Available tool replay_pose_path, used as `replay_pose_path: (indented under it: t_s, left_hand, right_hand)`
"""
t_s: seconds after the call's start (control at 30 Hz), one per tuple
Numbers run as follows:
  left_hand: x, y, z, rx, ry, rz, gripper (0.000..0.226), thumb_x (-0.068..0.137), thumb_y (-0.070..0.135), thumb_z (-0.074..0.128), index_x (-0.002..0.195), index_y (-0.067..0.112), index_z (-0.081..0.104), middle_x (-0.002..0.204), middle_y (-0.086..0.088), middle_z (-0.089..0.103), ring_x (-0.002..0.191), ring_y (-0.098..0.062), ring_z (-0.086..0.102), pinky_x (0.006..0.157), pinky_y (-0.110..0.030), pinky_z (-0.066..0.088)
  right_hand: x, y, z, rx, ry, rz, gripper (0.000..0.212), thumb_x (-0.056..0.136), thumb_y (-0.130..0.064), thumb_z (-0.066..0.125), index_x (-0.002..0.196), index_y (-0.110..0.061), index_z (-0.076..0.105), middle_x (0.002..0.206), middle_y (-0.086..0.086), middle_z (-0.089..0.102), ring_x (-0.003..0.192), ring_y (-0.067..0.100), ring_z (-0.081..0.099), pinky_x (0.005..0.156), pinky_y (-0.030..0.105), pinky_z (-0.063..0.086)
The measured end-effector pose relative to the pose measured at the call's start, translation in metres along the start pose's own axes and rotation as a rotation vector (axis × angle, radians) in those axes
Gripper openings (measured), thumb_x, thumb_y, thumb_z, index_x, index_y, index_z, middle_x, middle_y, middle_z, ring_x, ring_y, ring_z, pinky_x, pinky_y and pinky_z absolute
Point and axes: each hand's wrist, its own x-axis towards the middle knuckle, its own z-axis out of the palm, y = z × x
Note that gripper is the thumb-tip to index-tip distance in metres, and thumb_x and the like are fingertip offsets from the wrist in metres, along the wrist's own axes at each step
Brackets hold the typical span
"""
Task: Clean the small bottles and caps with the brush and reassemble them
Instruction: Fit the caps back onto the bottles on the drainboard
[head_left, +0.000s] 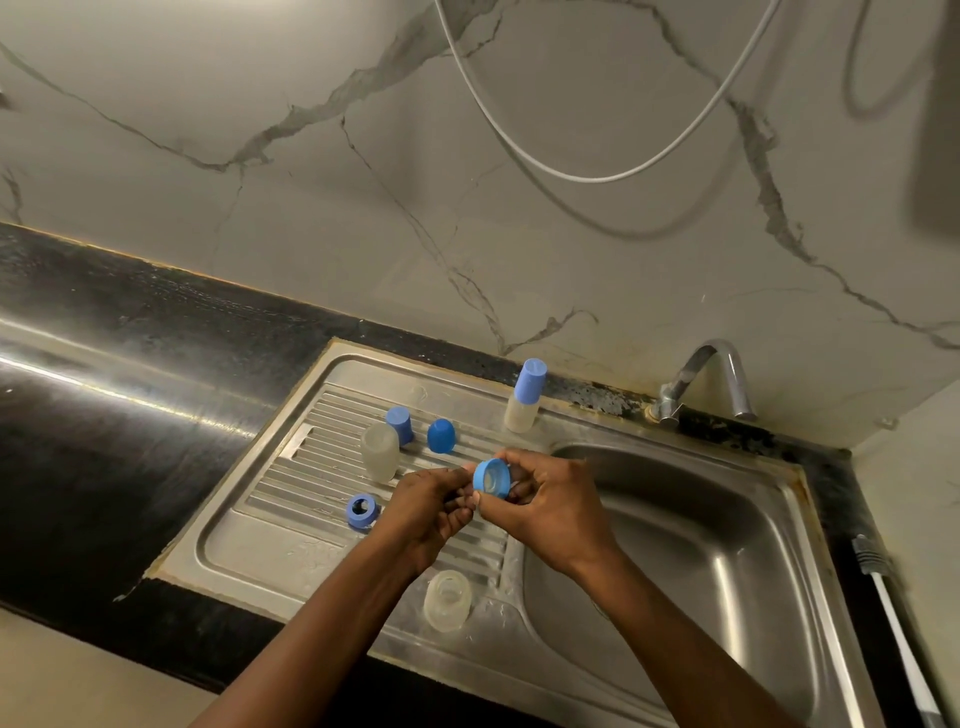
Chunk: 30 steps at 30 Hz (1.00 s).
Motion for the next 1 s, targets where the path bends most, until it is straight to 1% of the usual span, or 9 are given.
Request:
replay_pose_path:
  t_s: [0.17,0.23,0.3,0.43,0.53,0.63,0.8,0.87,1.0]
  left_hand:
    - [0.005,-0.007,-0.015,-0.065,0.083,-0.079,0.019,0.106,0.008,0.056,0.111,-0.005,0.069,0.074,-0.011,0.067,0.058,-0.013,0.06,0.051,-0.02,0.055]
    - [0.005,-0.014,-0.039,-0.156,0.158,-0.109,0.019,0.107,0.006,0.054,0.116,-0.004,0.067,0.074,-0.012,0.068,0.057,-0.013,0.059,0.047,-0.02,0.054]
    - [0.001,-0.015,-0.055,-0.18,0.176,-0.116,0.019,0.107,0.003,0.052,0.117,-0.007,0.065,0.081,-0.015,0.065,0.065,-0.017,0.058,0.047,-0.021,0.056]
    - [-0.009,-0.009,-0.052,-0.148,0.107,-0.087,0.019,0.106,0.007,0.056,0.112,-0.007,0.067,0.079,-0.014,0.066,0.069,-0.019,0.06,0.053,-0.021,0.059]
    - [-0.014,-0.004,-0.041,-0.155,0.065,-0.066,0.02,0.105,0.01,0.059,0.112,-0.005,0.069,0.078,-0.013,0.067,0.067,-0.018,0.063,0.058,-0.022,0.06]
    - [-0.021,-0.001,-0.034,-0.169,0.018,-0.031,0.018,0.103,0.013,0.063,0.109,-0.003,0.071,0.081,-0.013,0.068,0.069,-0.018,0.064,0.061,-0.023,0.06]
    - [-0.033,0.002,-0.021,-0.143,-0.068,-0.04,0.018,0.1,0.017,0.067,0.103,0.002,0.074,0.082,-0.011,0.068,0.066,-0.017,0.063,0.059,-0.025,0.059]
    - [-0.035,0.001,-0.016,-0.108,-0.097,-0.047,0.022,0.099,0.023,0.069,0.105,0.004,0.077,0.088,-0.012,0.072,0.071,-0.017,0.066,0.062,-0.028,0.061]
    - [-0.038,0.001,-0.008,-0.071,-0.133,-0.054,0.027,0.098,0.029,0.071,0.112,0.008,0.08,0.111,-0.018,0.078,0.09,-0.028,0.074,0.082,-0.042,0.064]
  right_hand:
    - [-0.002,-0.012,-0.007,0.074,0.043,0.009,0.034,0.083,-0.043,0.082,0.113,-0.032,0.069,0.096,-0.012,0.075,0.088,0.004,0.072,0.078,0.032,0.063]
    - [0.009,-0.016,-0.031,0.061,0.148,-0.058,0.043,0.084,-0.045,0.078,0.12,-0.024,0.069,0.095,-0.008,0.076,0.084,0.007,0.074,0.075,0.028,0.064]
    - [0.02,-0.016,-0.057,-0.013,0.172,-0.119,0.05,0.083,-0.045,0.079,0.124,-0.02,0.068,0.094,-0.008,0.076,0.082,0.006,0.074,0.075,0.023,0.062]
    - [0.021,-0.003,-0.057,-0.023,0.009,-0.072,0.052,0.082,-0.036,0.086,0.128,-0.024,0.067,0.102,-0.011,0.075,0.089,0.003,0.073,0.081,0.024,0.062]
    - [0.014,0.01,-0.036,-0.057,-0.105,-0.021,0.057,0.08,-0.04,0.088,0.131,-0.03,0.065,0.111,-0.014,0.072,0.095,-0.001,0.07,0.082,0.019,0.06]
    - [0.007,0.018,-0.02,-0.081,-0.156,0.051,0.056,0.08,-0.041,0.087,0.131,-0.038,0.064,0.114,-0.02,0.068,0.095,-0.006,0.066,0.078,0.014,0.057]
    - [0.002,0.025,-0.003,-0.088,-0.177,0.055,0.054,0.077,-0.042,0.088,0.124,-0.04,0.063,0.118,-0.021,0.062,0.095,0.0,0.066,0.08,0.023,0.061]
    - [0.003,0.023,-0.003,-0.081,-0.2,0.061,0.055,0.078,-0.046,0.087,0.125,-0.044,0.06,0.118,-0.02,0.064,0.094,0.001,0.067,0.08,0.023,0.061]
    - [0.004,0.014,-0.002,-0.079,-0.235,0.026,0.054,0.081,-0.05,0.085,0.125,-0.054,0.055,0.114,-0.028,0.062,0.095,-0.003,0.066,0.08,0.021,0.058]
